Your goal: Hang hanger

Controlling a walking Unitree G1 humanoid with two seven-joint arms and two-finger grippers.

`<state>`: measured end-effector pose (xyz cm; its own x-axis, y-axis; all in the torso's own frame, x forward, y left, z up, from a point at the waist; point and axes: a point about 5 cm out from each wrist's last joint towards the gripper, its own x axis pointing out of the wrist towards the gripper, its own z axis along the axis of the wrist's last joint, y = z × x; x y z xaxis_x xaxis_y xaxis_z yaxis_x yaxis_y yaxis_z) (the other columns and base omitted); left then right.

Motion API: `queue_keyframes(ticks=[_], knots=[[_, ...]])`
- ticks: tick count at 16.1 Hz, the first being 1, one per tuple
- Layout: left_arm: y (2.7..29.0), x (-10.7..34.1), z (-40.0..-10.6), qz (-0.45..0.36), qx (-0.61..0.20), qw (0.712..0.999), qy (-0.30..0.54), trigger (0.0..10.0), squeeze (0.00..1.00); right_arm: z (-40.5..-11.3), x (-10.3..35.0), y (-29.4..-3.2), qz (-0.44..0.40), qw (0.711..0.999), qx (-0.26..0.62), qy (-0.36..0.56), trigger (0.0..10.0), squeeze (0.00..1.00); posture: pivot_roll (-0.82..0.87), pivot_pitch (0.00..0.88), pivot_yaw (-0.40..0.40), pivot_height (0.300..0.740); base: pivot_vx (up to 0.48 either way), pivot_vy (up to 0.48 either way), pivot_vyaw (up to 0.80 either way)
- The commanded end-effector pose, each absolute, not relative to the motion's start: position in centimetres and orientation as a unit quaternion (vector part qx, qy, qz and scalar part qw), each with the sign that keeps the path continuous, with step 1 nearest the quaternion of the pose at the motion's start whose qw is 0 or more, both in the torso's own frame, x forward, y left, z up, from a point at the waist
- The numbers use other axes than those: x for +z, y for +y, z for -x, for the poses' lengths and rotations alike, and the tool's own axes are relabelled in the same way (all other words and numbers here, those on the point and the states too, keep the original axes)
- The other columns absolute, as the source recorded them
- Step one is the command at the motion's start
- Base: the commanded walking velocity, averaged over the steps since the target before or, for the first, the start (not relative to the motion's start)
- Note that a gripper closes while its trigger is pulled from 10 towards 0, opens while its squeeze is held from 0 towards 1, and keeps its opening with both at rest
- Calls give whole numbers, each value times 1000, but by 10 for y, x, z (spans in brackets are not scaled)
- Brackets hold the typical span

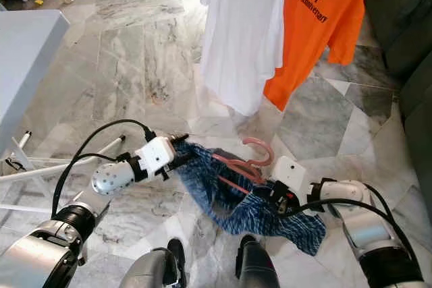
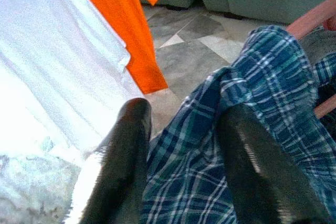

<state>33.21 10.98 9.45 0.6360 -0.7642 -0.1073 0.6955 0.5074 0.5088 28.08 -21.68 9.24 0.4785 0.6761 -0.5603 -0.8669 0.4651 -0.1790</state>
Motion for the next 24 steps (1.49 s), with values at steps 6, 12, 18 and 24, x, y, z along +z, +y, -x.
queue_keyframes(ticks=[6, 12, 18, 24], knots=[[124, 89, -335, -255, -377, 890, -42, 10000, 1000, -278, 76, -210, 210, 856, 421, 215, 0, 0, -198, 259, 73, 740, 0, 0, 0], [136, 75, -339, -184, -302, 935, 35, 10000, 1000, -283, 64, -203, 177, 901, 333, 213, 0, 0, -203, 256, 70, 740, 0, 0, 0], [168, 36, -327, -89, -103, 977, 164, 10000, 1000, -293, 47, -207, 87, 963, 113, 228, 0, 0, -203, 236, 58, 740, 0, 0, 0], [164, 6, -301, -13, -70, 975, 212, 10000, 663, -275, 30, -196, 41, 972, 1, 231, 0, 0, -198, 205, 51, 740, 0, 0, 0]])
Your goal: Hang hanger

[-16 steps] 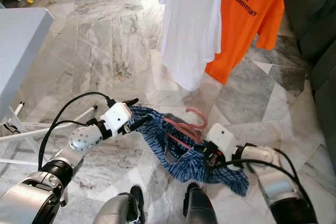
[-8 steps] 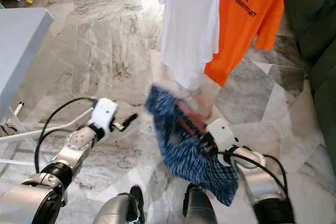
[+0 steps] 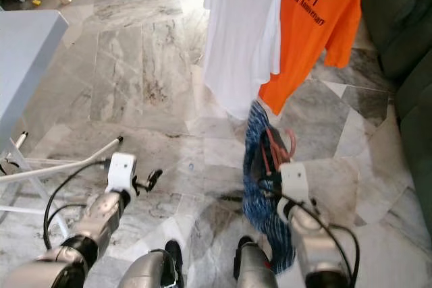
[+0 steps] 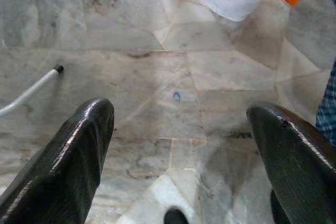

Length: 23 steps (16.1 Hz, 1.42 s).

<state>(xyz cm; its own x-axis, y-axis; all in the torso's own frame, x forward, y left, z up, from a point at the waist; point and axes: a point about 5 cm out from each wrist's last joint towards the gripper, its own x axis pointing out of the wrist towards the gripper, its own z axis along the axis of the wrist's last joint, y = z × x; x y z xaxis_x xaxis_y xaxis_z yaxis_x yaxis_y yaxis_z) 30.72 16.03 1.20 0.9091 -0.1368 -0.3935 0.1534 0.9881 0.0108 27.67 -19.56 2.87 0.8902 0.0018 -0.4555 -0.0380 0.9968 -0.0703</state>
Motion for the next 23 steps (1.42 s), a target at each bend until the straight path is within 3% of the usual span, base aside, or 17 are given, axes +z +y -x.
queue_keyframes(ticks=[1, 2, 3, 4, 14, 19, 23], knots=[[164, 4, -299, -13, -72, 974, 213, 10000, 663, -273, 28, -195, 39, 972, -3, 234, 0, 0, -198, 204, 50, 740, 0, 0, 0], [163, -5, -290, -13, -73, 970, 231, 10000, 0, -268, 19, -190, 38, 968, -19, 246, 0, 0, -196, 194, 50, 740, 0, 0, 0], [164, -10, -286, -12, -66, 968, 243, 10000, 0, -266, 16, -187, 38, 968, -23, 247, 2118, 0, -195, 190, 50, 740, 0, 0, 0], [164, -18, -279, -1, -48, 963, 265, 10000, 0, -264, 11, -183, 29, 969, -39, 243, 10000, 0, -195, 179, 47, 740, 0, 0, 0], [167, -21, -274, 27, -10, 965, 262, 10000, 0, -263, 6, -175, 30, 975, -30, 217, 10000, 0, -165, 102, -27, 740, 0, 0, 0], [154, -20, -276, -2, -56, 963, 264, 10000, 0, -255, -5, -179, 19, 971, -54, 234, 10000, 0, -203, 81, -44, 740, 0, 0, 0], [148, -20, -276, -21, -87, 961, 260, 10000, 0, -249, -13, -171, 22, 969, -36, 245, 10000, 0, -213, 100, 14, 740, 0, 0, 0]])
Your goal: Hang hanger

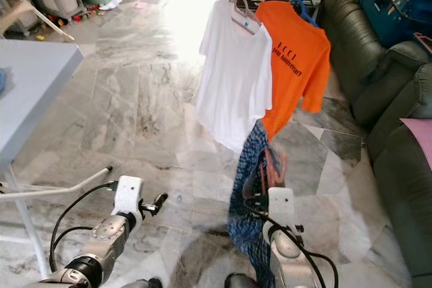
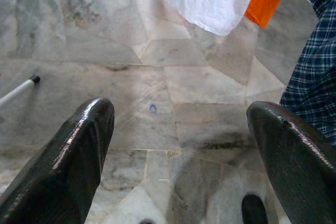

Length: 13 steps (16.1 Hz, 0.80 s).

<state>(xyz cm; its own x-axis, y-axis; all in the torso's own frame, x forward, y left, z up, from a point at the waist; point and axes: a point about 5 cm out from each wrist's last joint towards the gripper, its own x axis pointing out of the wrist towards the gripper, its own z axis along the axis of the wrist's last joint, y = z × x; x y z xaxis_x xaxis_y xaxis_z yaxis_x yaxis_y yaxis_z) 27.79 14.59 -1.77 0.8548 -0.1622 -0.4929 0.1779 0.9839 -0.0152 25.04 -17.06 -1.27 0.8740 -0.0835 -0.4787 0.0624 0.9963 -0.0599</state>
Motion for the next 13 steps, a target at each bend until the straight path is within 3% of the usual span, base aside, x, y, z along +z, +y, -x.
queue_keyframes(ticks=[1, 5, 13], knots=[[148, -20, -276, -12, -84, 961, 265, 10000, 0, -249, -14, -172, 17, 968, -38, 246, 10000, 0, -218, 126, 30, 740, 0, 0, 0], [150, -22, -275, -22, -95, 956, 275, 10000, 0, -252, -12, -175, 11, 970, -46, 237, 10000, 0, -226, 112, 40, 740, 0, -76, 0], [137, -19, -280, -2, -83, 959, 271, 10000, 0, -252, -14, -178, 5, 970, -37, 242, 10000, 0, -226, 100, 17, 740, 0, -259, 0]])
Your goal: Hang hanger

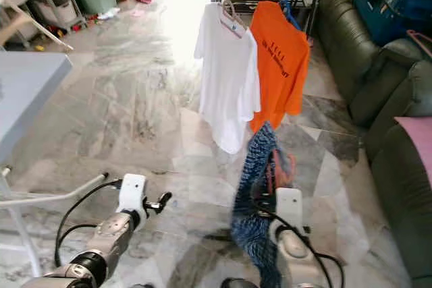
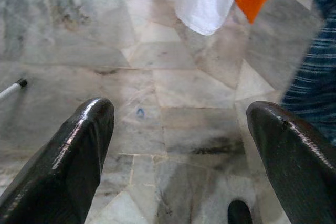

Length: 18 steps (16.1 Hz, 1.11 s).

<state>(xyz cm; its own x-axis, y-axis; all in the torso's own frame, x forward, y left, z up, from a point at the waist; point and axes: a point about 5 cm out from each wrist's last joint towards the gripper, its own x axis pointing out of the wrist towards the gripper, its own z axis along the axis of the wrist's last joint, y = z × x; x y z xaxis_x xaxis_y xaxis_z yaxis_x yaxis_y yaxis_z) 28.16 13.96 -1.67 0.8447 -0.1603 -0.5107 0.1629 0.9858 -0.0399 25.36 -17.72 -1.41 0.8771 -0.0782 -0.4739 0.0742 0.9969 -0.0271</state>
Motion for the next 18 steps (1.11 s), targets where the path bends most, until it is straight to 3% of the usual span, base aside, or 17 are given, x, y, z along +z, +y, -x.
queue_keyframes(ticks=[1, 15, 18], knots=[[136, -19, -280, 1, -80, 960, 270, 10000, 0, -252, -14, -175, 4, 970, -31, 241, 10000, 0, -221, 107, 12, 740, 0, -277, 0], [137, -17, -281, -15, -89, 960, 267, 10000, 0, -251, -13, -174, 0, 972, -43, 232, 10000, 0, -219, 119, 34, 740, 0, -280, 498], [137, -17, -281, -17, -89, 960, 266, 10000, 0, -251, -13, -178, -4, 971, -53, 233, 10000, 0, -223, 115, 39, 740, 0, -87, 138]])
